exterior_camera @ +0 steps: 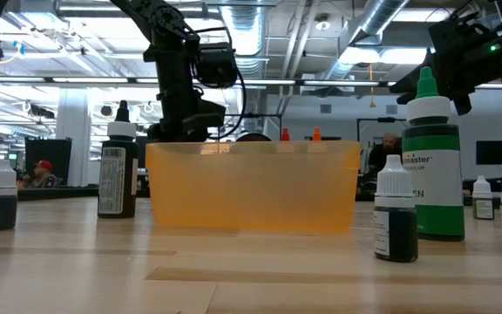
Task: Pick & Place food coloring
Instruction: Put the large pink food coloring bottle into the orange bin
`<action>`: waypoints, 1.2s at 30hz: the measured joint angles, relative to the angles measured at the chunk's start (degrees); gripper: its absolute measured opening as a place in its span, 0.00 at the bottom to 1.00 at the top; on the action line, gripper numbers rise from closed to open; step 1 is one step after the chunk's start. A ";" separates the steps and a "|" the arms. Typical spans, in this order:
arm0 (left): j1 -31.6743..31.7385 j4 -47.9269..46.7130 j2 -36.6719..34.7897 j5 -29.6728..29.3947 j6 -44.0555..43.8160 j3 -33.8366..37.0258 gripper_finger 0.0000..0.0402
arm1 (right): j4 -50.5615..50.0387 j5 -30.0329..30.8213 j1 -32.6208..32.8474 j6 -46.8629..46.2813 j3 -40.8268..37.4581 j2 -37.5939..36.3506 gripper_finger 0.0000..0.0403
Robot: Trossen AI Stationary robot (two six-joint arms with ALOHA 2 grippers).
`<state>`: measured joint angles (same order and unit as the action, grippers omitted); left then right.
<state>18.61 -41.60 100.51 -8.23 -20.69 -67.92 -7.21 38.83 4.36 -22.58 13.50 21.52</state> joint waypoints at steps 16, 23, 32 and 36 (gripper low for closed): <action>-1.22 -15.51 -0.17 0.43 8.59 -14.06 0.37 | -0.03 -0.01 0.00 0.01 0.00 0.00 0.42; -4.98 -17.93 -0.31 2.33 12.73 -23.41 0.36 | -0.06 -0.02 0.00 0.01 0.00 0.00 0.43; -11.44 -13.72 -0.03 2.99 12.06 -26.43 0.38 | -0.10 0.00 -0.01 0.03 0.00 0.00 0.42; -12.31 -11.93 1.29 0.50 10.52 -25.98 0.37 | -0.10 0.00 0.00 0.03 0.00 0.00 0.42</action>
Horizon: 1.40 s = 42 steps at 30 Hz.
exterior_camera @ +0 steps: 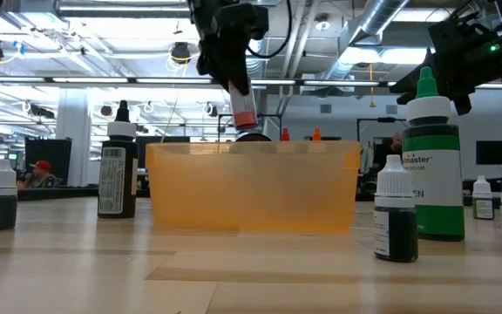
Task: Pick & Place food coloring
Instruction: Put the large pink food coloring bottle into the orange bin
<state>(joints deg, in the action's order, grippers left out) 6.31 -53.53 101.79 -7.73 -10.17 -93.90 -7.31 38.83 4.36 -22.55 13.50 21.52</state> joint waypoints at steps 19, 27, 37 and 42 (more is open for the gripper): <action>0.00 5.03 12.88 -0.64 -6.10 0.34 0.38 | -0.39 -0.02 0.00 0.00 0.00 0.00 0.42; -0.09 4.41 15.26 -2.03 -7.36 0.39 0.38 | -1.25 -0.04 0.02 0.00 0.00 0.00 0.42; -0.11 5.40 16.62 -3.31 -8.18 0.32 0.38 | -1.49 -0.33 0.11 0.00 0.00 0.00 0.42; -0.11 5.39 16.62 -4.10 -9.05 0.32 0.38 | -1.49 -1.10 0.11 -0.02 0.00 0.00 0.42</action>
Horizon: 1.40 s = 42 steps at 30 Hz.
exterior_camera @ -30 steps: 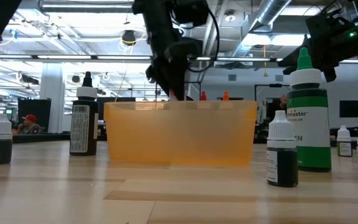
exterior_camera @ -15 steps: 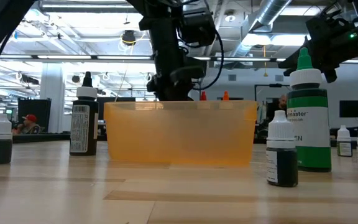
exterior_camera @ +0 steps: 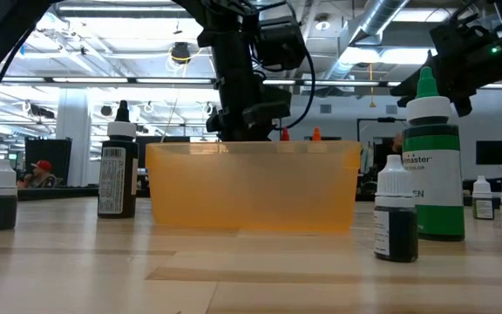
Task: Pick & Place food coloring
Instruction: Put the large pink food coloring bottle into the orange bin, then put the large black food coloring bottle into the orange bin
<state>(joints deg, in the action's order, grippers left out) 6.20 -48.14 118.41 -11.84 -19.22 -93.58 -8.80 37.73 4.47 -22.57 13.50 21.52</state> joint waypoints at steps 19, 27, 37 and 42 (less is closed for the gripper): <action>0.00 0.04 -0.04 0.44 0.48 0.00 0.54 | 0.26 -0.45 0.00 -0.02 0.00 0.00 0.42; 0.20 -5.60 -0.07 0.50 -0.37 -4.40 0.55 | 0.20 -0.46 0.00 0.00 0.00 0.00 0.42; 0.22 -17.94 -0.13 -1.59 -0.55 -18.19 0.55 | -1.05 -0.43 0.00 0.00 0.00 0.00 0.42; 0.19 -27.43 -0.15 -4.03 -1.63 -25.57 0.55 | -1.05 -0.43 0.00 0.00 0.00 0.00 0.42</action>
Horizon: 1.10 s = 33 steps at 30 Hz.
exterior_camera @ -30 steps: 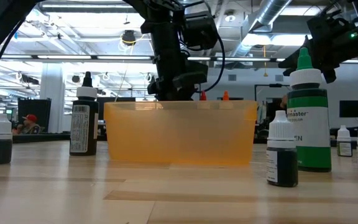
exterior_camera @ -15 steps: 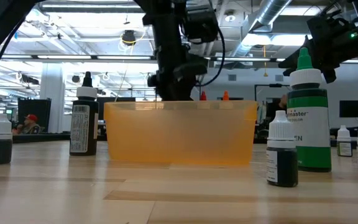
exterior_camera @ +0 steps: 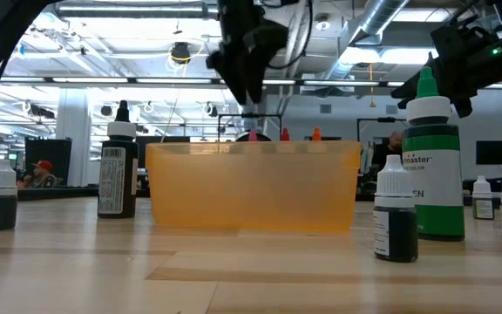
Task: Pick & Place food coloring
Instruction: Put the large black food coloring bottle into the orange bin
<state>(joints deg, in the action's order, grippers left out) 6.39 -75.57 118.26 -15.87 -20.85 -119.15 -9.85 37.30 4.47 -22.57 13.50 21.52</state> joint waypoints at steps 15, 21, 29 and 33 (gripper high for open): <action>-7.25 -14.45 -1.40 -2.45 -7.48 -4.63 0.55 | 0.00 0.00 0.00 0.00 0.00 0.00 0.42; -9.86 -14.40 -1.44 -7.19 -8.04 -4.32 0.55 | 0.00 0.00 0.00 0.00 0.00 0.00 0.42; -11.50 -12.51 -2.85 -8.64 -11.95 5.19 0.55 | 0.00 0.00 0.00 0.00 0.00 0.00 0.42; -13.45 -4.00 -7.76 -6.65 -15.64 15.31 0.55 | -0.20 0.00 0.00 0.00 -0.01 0.00 0.42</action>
<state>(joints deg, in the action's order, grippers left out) -7.07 -79.57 110.50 -22.51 -36.48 -103.84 -10.05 37.30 4.47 -22.57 13.49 21.52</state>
